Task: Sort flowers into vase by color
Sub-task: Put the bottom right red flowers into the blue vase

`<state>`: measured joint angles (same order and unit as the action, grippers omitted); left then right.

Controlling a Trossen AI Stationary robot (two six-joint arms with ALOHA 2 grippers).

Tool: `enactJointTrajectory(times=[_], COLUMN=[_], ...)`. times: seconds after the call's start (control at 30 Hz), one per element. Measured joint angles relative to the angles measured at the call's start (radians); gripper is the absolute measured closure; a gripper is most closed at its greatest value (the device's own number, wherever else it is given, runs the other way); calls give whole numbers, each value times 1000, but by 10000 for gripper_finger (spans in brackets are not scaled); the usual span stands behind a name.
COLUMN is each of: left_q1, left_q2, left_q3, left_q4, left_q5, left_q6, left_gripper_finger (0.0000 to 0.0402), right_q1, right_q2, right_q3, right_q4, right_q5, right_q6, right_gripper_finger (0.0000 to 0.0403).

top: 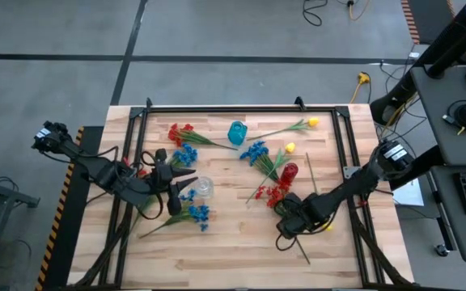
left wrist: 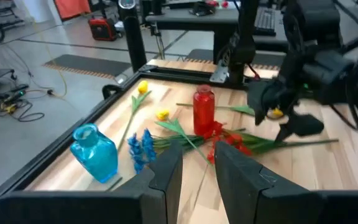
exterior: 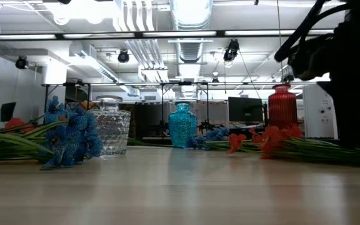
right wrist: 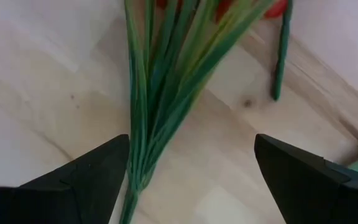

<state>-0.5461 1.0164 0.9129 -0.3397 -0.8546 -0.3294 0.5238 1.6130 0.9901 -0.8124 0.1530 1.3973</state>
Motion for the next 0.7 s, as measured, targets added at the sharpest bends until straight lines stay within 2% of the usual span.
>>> enactJointTrajectory(times=[0.37,0.7], left_q1=[0,1], left_q2=[26,46], left_q3=[22,21], left_q4=[-37,-38], left_q5=[0,-29], left_q6=[6,39], left_gripper_finger=[323,323], right_q1=[-41,-40], right_q2=[73,86], right_q3=[1,3], right_q4=[113,126], right_q5=[-2,-10], right_q6=[-88,-88], right_gripper_finger=[126,244])
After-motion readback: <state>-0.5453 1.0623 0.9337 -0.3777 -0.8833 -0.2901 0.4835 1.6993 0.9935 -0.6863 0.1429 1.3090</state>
